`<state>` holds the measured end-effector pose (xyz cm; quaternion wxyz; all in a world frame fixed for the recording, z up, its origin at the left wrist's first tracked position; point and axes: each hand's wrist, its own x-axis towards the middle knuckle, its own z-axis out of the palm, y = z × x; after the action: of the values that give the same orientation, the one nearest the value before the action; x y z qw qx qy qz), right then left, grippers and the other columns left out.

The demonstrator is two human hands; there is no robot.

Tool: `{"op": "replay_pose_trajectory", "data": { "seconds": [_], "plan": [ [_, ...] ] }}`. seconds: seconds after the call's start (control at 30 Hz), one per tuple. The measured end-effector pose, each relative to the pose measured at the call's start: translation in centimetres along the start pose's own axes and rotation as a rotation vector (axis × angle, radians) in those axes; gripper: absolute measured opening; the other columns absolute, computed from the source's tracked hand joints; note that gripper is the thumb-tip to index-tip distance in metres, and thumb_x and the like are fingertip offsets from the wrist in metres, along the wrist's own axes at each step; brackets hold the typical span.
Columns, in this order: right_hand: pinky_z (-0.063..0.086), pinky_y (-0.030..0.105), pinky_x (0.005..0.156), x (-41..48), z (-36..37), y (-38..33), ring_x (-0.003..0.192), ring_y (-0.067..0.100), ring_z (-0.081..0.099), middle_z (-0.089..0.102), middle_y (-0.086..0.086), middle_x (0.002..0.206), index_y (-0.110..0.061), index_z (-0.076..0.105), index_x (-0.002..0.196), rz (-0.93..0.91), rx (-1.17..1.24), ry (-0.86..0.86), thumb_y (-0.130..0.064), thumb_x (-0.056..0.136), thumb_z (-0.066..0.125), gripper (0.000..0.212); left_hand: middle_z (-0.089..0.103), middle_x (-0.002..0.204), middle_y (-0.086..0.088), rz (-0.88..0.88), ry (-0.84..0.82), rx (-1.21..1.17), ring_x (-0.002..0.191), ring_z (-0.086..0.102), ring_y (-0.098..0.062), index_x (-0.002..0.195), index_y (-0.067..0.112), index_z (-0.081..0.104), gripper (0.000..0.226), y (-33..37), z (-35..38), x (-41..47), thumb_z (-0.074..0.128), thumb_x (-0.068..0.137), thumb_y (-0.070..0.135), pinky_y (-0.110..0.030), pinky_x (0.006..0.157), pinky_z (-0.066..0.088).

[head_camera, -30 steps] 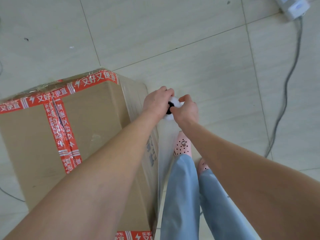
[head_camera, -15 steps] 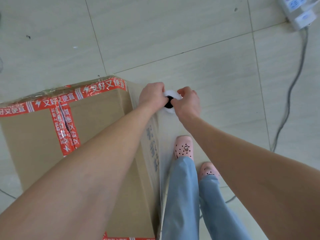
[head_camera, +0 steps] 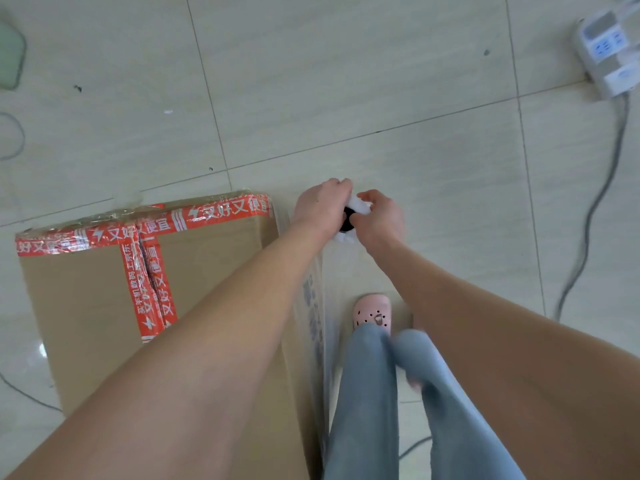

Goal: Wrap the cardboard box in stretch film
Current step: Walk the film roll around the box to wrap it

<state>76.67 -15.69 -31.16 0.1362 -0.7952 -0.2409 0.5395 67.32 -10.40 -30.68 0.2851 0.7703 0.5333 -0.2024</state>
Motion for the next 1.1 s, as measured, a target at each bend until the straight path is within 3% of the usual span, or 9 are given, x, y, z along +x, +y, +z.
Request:
{"op": "replay_pose_trajectory", "data": {
  "seconds": [0.1,0.23,0.43,0.53,0.63,0.7,0.8,0.93,1.1],
  "plan": [
    [0.043,0.026,0.06,0.4,0.2,-0.4,0.089,0.021,0.061,0.061,-0.006,0.084,-0.028,0.061,0.115,-0.031,-0.02,-0.03,-0.017,0.083,0.054,0.035,0.056,0.101,-0.007,0.074,0.034,0.087,0.092,0.056,-0.026,0.102,0.011,0.055,0.017,-0.1,-0.2,0.5,0.051,0.085,0.013,-0.029,0.064,0.034],
    [0.041,0.027,0.064,1.3,-0.1,-1.4,0.086,0.02,0.059,0.066,0.0,0.104,-0.024,0.058,0.12,-0.05,-0.121,-0.057,-0.016,0.084,0.053,0.038,0.059,0.097,-0.007,0.039,-0.038,0.095,0.09,0.057,-0.029,0.098,0.013,0.058,0.015,-0.5,-1.4,1.9,0.05,0.086,0.014,-0.031,0.063,0.034],
    [0.044,0.029,0.068,2.9,-1.2,-3.7,0.09,0.021,0.057,0.061,0.003,0.114,-0.019,0.055,0.12,-0.054,-0.139,-0.06,-0.017,0.083,0.056,0.037,0.059,0.085,-0.006,-0.234,-0.008,-0.138,0.081,0.057,-0.029,0.08,0.015,0.057,0.004,-1.2,-2.2,2.9,0.055,0.081,0.019,-0.028,0.06,0.037],
    [0.046,0.032,0.073,3.4,-1.3,-4.5,0.104,0.025,0.057,0.056,0.005,0.121,-0.018,0.05,0.124,-0.046,-0.134,-0.062,-0.027,0.081,0.063,0.046,0.058,0.08,-0.005,-0.402,0.023,-0.3,0.075,0.053,-0.027,0.071,0.015,0.05,0.011,-1.7,-2.6,3.3,0.058,0.077,0.02,-0.027,0.058,0.035],
    [0.048,0.033,0.074,4.0,-1.1,-6.0,0.096,0.024,0.059,0.056,0.007,0.119,-0.019,0.044,0.13,0.012,-0.077,-0.123,-0.031,0.083,0.062,0.052,0.061,0.073,-0.007,-0.544,0.05,-0.471,0.072,0.062,-0.028,0.062,0.015,0.047,0.022,-2.5,-3.3,3.7,0.062,0.076,0.025,-0.03,0.057,0.044],
    [0.051,0.034,0.074,4.5,-0.8,-7.2,0.089,0.023,0.058,0.057,0.006,0.111,-0.018,0.045,0.128,0.009,-0.059,-0.149,-0.023,0.085,0.059,0.046,0.061,0.075,-0.008,-0.579,0.043,-0.473,0.072,0.061,-0.028,0.065,0.012,0.048,0.023,-3.0,-3.9,3.9,0.062,0.078,0.026,-0.03,0.057,0.043],
    [0.053,0.036,0.077,4.9,-0.3,-8.6,0.09,0.023,0.059,0.055,0.002,0.097,-0.016,0.049,0.126,-0.011,-0.092,-0.17,-0.016,0.084,0.056,0.043,0.061,0.086,-0.008,-0.462,0.047,-0.342,0.08,0.057,-0.029,0.082,0.012,0.053,0.009,-3.5,-4.9,4.6,0.059,0.079,0.019,-0.03,0.06,0.037],
    [0.054,0.036,0.074,5.1,0.1,-9.0,0.092,0.025,0.06,0.057,0.004,0.104,-0.019,0.052,0.125,-0.015,-0.12,-0.177,-0.014,0.083,0.056,0.043,0.063,0.099,-0.003,-0.345,-0.036,-0.203,0.093,0.06,-0.027,0.098,0.02,0.064,0.02,-3.3,-6.0,6.3,0.053,0.081,0.016,-0.028,0.065,0.038],
    [0.043,0.03,0.056,5.9,0.2,-10.1,0.076,0.027,0.056,0.06,0.006,0.081,-0.016,0.06,0.09,-0.102,-0.233,-0.167,-0.01,0.078,0.052,0.015,0.061,0.107,-0.004,-0.396,-0.036,-0.155,0.099,0.059,-0.026,0.106,0.021,0.064,0.023,-3.6,-7.1,7.0,0.05,0.087,0.021,-0.029,0.069,0.039]
  ]
}}
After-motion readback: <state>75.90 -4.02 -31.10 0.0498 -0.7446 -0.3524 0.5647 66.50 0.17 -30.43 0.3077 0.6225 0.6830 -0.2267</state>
